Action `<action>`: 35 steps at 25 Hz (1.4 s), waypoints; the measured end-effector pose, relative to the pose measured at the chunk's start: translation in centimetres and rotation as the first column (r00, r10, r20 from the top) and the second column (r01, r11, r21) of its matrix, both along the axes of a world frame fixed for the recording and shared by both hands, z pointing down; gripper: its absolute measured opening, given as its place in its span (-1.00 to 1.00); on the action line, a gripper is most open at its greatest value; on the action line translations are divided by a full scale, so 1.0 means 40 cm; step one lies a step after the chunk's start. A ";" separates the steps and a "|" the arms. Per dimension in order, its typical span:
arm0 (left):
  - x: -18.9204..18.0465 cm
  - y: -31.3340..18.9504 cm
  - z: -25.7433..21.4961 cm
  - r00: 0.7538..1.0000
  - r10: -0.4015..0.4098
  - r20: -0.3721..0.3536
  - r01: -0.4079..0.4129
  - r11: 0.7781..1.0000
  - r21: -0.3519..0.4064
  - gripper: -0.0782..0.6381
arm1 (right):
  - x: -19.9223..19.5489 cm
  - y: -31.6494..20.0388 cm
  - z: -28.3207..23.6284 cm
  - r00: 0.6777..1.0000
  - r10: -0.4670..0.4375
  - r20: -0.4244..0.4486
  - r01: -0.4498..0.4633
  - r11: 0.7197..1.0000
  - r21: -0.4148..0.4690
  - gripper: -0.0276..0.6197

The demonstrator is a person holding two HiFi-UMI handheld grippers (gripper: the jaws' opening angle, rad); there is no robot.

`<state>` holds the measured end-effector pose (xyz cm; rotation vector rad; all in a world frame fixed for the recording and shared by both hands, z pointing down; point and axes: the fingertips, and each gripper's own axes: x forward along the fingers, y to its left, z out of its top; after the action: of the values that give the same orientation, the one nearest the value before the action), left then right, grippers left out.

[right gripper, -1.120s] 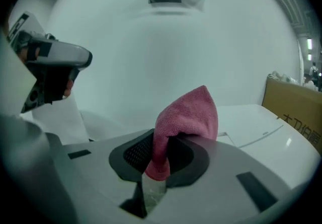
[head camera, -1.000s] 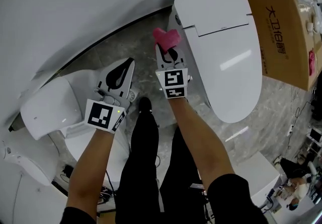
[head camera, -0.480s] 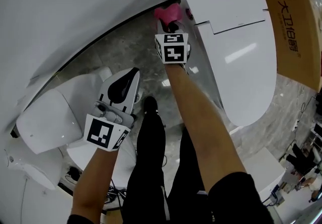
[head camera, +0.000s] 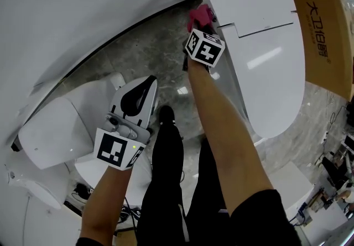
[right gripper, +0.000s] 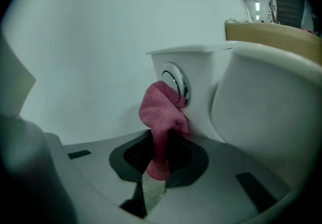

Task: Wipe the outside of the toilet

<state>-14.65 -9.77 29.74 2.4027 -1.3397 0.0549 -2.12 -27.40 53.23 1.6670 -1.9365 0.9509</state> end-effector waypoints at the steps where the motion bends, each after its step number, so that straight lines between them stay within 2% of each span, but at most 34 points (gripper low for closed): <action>1: 0.002 0.003 -0.007 1.000 0.004 0.000 -0.004 1.000 0.005 -0.74 | 0.007 0.004 -0.004 1.000 0.018 0.015 -0.017 1.000 -0.002 -0.71; 5: 0.015 0.023 -0.023 1.000 0.022 -0.009 -0.022 1.000 -0.002 -0.74 | 0.036 0.031 -0.026 0.995 0.088 0.048 -0.087 0.996 -0.018 -0.71; 8: 0.036 0.040 -0.030 0.999 0.035 -0.010 -0.035 0.999 0.007 -0.74 | 0.051 0.063 -0.036 0.991 0.108 0.083 -0.107 0.994 -0.014 -0.71; 14: 0.086 0.062 -0.020 0.998 0.063 -0.017 -0.063 0.998 0.006 -0.74 | 0.167 0.203 -0.030 0.970 0.221 0.097 -0.216 0.975 -0.055 -0.71; 17: 0.116 0.076 -0.025 0.997 0.074 -0.009 -0.074 0.997 0.006 -0.74 | 0.207 0.281 -0.005 0.963 0.241 0.124 -0.231 0.969 -0.085 -0.71; 20: 0.156 0.089 -0.040 0.995 0.102 0.007 -0.102 0.995 0.020 -0.74 | 0.242 0.343 0.004 0.952 0.252 0.171 -0.239 0.967 -0.093 -0.71; 25: 0.248 0.137 -0.047 0.986 0.165 0.002 -0.165 0.986 0.011 -0.74 | 0.320 0.465 -0.003 0.932 0.303 0.197 -0.284 0.951 -0.120 -0.71; 35: 0.424 0.205 -0.028 0.962 0.271 -0.035 -0.272 0.962 -0.006 -0.74 | 0.465 0.674 -0.011 0.898 0.383 0.215 -0.351 0.920 -0.174 -0.71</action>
<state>2.32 -1.58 28.61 2.5501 -0.9837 0.0942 16.49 -0.45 52.79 1.9541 -1.6823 1.4574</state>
